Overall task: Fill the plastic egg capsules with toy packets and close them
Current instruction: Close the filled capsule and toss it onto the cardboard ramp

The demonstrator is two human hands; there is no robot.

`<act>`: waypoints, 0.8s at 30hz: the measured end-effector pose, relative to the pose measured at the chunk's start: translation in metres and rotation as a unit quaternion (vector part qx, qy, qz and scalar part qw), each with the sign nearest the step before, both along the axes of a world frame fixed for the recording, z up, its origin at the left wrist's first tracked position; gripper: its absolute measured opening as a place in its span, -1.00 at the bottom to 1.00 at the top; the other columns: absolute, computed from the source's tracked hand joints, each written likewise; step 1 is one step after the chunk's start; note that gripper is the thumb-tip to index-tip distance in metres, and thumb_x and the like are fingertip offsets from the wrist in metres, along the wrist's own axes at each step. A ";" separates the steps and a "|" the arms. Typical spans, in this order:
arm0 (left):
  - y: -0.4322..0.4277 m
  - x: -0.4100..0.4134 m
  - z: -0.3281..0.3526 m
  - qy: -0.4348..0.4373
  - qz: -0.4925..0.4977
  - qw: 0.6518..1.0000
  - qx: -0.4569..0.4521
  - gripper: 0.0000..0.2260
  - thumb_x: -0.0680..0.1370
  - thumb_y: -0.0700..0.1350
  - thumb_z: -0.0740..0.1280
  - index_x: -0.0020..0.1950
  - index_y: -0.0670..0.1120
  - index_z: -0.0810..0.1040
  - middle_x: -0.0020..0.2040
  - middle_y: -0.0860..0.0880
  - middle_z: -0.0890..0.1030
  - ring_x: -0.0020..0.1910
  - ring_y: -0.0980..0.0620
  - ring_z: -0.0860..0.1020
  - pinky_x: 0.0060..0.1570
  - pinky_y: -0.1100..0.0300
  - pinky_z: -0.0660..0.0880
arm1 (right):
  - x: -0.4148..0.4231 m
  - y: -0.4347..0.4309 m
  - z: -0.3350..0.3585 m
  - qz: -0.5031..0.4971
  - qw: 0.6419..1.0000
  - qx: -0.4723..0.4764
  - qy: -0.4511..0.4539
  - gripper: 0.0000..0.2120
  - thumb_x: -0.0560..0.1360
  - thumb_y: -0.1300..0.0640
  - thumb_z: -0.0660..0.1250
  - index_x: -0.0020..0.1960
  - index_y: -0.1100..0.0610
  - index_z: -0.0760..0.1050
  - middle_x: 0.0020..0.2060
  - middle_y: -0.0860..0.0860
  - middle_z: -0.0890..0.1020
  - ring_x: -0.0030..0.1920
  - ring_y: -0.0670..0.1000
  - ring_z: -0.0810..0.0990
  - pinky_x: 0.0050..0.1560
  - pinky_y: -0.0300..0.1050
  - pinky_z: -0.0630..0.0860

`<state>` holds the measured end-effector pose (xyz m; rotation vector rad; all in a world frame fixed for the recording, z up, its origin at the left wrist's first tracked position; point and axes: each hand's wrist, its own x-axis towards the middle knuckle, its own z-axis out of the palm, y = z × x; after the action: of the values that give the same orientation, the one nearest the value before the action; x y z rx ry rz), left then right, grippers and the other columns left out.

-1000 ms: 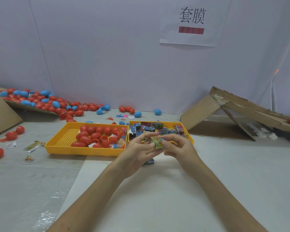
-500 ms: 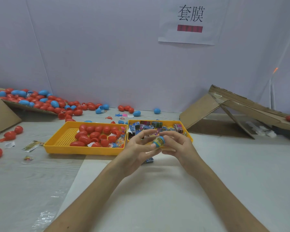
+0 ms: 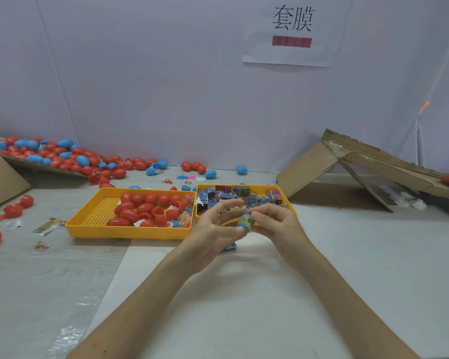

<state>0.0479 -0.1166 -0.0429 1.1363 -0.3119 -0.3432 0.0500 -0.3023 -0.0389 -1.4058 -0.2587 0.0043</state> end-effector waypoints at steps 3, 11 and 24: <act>0.000 0.001 -0.001 -0.028 0.024 0.999 0.040 -0.47 0.42 -0.46 0.45 0.29 -0.02 0.58 0.18 -0.06 0.69 0.18 -0.13 0.65 0.09 0.08 0.62 | -0.002 0.003 0.001 -0.018 0.998 -0.055 -0.007 -0.84 0.43 -0.06 0.51 -0.09 0.01 0.68 -0.08 0.09 0.70 -0.03 0.06 0.68 0.00 -0.02 0.62; -0.001 -0.001 0.002 -0.027 0.047 0.998 0.035 -0.32 0.32 -0.39 0.51 0.38 0.02 0.50 0.28 -0.15 0.59 0.23 -0.11 0.62 0.13 0.06 0.57 | -0.007 0.005 0.002 0.016 0.996 -0.086 0.012 -0.85 0.51 0.02 0.42 0.04 0.02 0.68 -0.20 0.09 0.67 -0.24 0.03 0.63 -0.28 -0.15 0.56; -0.002 -0.003 0.004 -0.046 0.030 0.997 0.048 -0.42 0.39 -0.42 0.49 0.32 0.03 0.56 0.22 -0.06 0.65 0.18 -0.07 0.66 0.08 0.10 0.60 | -0.004 0.003 0.001 0.019 0.999 -0.044 0.001 -0.85 0.39 -0.04 0.46 -0.16 0.04 0.67 -0.16 0.13 0.69 -0.15 0.06 0.66 -0.10 -0.10 0.61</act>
<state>0.0453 -0.1182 -0.0391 1.2563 -0.3454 -0.2561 0.0456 -0.2990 -0.0374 -1.4883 -0.2859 0.0491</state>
